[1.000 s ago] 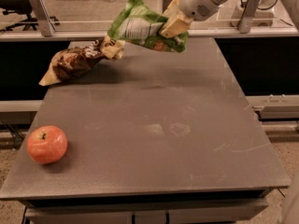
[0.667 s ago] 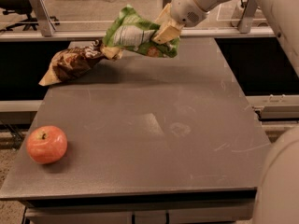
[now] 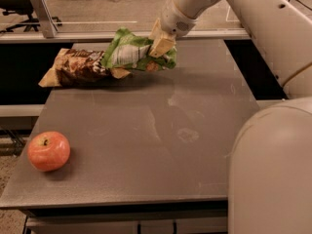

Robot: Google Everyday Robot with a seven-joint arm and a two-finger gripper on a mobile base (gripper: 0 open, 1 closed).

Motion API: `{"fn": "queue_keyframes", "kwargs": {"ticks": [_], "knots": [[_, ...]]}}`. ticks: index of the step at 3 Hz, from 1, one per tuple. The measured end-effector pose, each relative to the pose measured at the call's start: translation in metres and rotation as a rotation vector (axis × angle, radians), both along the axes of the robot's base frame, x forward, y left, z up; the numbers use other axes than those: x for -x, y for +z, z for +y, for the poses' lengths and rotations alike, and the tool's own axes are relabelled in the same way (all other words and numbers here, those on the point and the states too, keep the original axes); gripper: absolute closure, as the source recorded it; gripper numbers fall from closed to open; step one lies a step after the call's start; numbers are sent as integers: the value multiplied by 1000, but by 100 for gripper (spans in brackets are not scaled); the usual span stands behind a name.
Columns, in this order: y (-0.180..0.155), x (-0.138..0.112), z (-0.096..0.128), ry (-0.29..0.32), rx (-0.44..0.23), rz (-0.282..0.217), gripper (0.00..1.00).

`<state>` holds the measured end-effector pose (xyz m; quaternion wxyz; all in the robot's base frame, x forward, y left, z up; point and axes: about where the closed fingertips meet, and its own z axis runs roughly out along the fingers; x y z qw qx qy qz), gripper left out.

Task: Move green rice chip bag near brown chip bag

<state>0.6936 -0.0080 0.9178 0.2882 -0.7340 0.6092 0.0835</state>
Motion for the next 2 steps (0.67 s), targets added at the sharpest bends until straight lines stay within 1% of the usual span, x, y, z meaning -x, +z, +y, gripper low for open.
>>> {"fn": "queue_keyframes", "kwargs": {"ticks": [1,2], "knots": [[-2,-1,3,3,-1,2,82],[-5,-1,5,6,0,5,58]]}}
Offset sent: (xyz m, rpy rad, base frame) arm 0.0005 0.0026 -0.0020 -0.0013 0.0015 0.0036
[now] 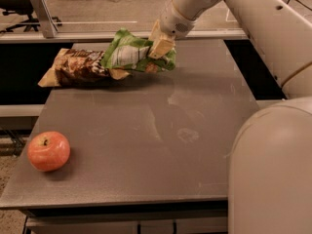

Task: Move green rice chip bag near brown chip bag

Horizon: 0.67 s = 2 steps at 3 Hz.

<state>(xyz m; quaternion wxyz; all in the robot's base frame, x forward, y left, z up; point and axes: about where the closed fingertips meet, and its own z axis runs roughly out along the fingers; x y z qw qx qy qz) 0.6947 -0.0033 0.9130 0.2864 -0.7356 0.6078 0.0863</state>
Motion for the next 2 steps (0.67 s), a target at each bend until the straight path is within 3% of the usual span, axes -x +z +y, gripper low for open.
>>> {"fn": "queue_keyframes", "kwargs": {"ticks": [2], "knots": [[-5,-1,4,5,0,6,12]]}}
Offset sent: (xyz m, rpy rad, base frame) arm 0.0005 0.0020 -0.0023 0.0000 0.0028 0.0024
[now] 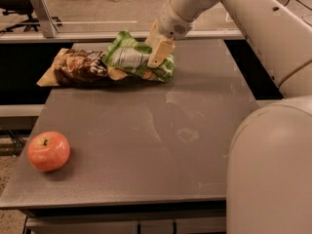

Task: Move green rice chip bag near brown chip bag

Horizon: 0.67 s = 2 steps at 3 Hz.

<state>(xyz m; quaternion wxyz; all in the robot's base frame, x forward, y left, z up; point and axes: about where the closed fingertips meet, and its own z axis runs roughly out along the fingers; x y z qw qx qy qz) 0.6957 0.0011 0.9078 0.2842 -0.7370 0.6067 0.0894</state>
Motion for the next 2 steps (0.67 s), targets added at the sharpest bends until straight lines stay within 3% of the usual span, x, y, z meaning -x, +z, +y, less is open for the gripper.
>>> {"fn": "queue_keyframes", "kwargs": {"ticks": [1,2], "knots": [[-2,0,2,2,0,3,0],[0,5,-16,-38,42,10,0]]}}
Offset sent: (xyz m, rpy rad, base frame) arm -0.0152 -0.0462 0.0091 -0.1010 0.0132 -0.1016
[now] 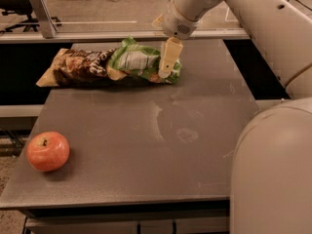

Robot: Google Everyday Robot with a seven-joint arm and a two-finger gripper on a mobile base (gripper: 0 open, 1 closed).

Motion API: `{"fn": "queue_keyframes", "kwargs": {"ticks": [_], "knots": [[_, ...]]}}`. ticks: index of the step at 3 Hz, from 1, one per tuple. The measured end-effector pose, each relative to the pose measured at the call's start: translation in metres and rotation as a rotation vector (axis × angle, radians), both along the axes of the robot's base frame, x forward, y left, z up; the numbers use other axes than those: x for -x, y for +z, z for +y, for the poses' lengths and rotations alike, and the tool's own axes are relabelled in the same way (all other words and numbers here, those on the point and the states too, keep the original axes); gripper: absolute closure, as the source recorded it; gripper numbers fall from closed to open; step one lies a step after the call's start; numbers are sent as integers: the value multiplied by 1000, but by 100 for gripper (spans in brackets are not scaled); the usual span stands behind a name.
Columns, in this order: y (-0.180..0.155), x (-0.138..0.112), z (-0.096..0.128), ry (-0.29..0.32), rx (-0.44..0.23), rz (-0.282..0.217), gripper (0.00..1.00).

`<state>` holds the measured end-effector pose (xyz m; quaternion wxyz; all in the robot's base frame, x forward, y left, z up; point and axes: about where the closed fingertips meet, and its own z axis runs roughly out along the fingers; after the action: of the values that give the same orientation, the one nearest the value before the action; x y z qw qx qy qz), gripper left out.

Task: Move green rice chip bag near brown chip bag

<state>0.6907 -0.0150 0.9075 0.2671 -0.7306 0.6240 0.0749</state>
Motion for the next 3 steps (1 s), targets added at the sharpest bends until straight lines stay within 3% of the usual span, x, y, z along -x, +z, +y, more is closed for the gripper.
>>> {"fn": "queue_keyframes", "kwargs": {"ticks": [1,2,3], "knots": [[12,13,-42,-113,70,-15,0],[24,32,-90,-266,145,-26,0],[29,52,-131,-395,153,-24,0]]}}
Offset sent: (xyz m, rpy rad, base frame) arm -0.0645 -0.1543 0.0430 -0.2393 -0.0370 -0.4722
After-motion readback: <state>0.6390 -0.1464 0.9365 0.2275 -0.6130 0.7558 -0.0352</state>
